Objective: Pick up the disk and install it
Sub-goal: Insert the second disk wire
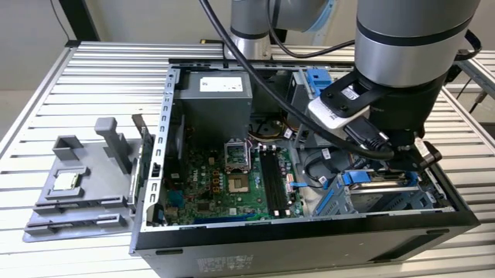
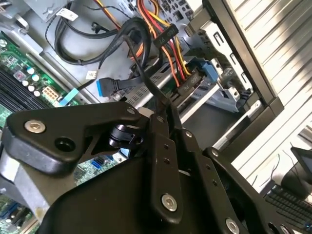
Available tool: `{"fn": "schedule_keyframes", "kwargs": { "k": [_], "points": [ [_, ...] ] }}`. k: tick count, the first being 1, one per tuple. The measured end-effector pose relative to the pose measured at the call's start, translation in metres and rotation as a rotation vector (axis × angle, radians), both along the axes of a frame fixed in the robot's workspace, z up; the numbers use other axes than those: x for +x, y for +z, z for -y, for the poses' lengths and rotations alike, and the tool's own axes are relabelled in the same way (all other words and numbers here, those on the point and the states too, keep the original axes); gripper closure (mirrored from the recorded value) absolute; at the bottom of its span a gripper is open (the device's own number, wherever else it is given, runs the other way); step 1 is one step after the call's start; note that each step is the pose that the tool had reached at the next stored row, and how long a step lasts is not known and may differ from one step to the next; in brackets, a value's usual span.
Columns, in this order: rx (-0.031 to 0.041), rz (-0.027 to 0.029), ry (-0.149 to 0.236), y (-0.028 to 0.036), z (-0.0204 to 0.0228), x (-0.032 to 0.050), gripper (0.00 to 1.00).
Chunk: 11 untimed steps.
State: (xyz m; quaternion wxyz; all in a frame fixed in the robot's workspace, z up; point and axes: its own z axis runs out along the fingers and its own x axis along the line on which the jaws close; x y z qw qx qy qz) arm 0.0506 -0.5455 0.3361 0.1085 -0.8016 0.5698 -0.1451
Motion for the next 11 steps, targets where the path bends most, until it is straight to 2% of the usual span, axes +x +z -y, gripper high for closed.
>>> {"fn": "schedule_keyframes", "kwargs": {
  "k": [1, 2, 4, 5, 8, 9, 11],
  "points": [
    [0.0099, 0.0, -0.001, 0.0, 0.0002, 0.0002, 1.0],
    [0.0135, 0.0, -0.001, -0.0001, 0.0003, 0.0003, 1.0],
    [0.0151, 0.0, -0.001, 0.0, 0.0003, 0.0002, 1.0],
    [0.019, 0.0, -0.001, -0.0001, 0.0006, 0.0003, 1.0],
    [0.0423, 0.0, -0.001, -0.0002, 0.0032, 0.0019, 1.0],
    [0.048, 0.0, -0.001, -0.0002, 0.0045, 0.003, 1.0],
    [0.0524, 0.0001, -0.001, -0.0002, 0.0084, 0.0038, 1.0]
  ]
}}
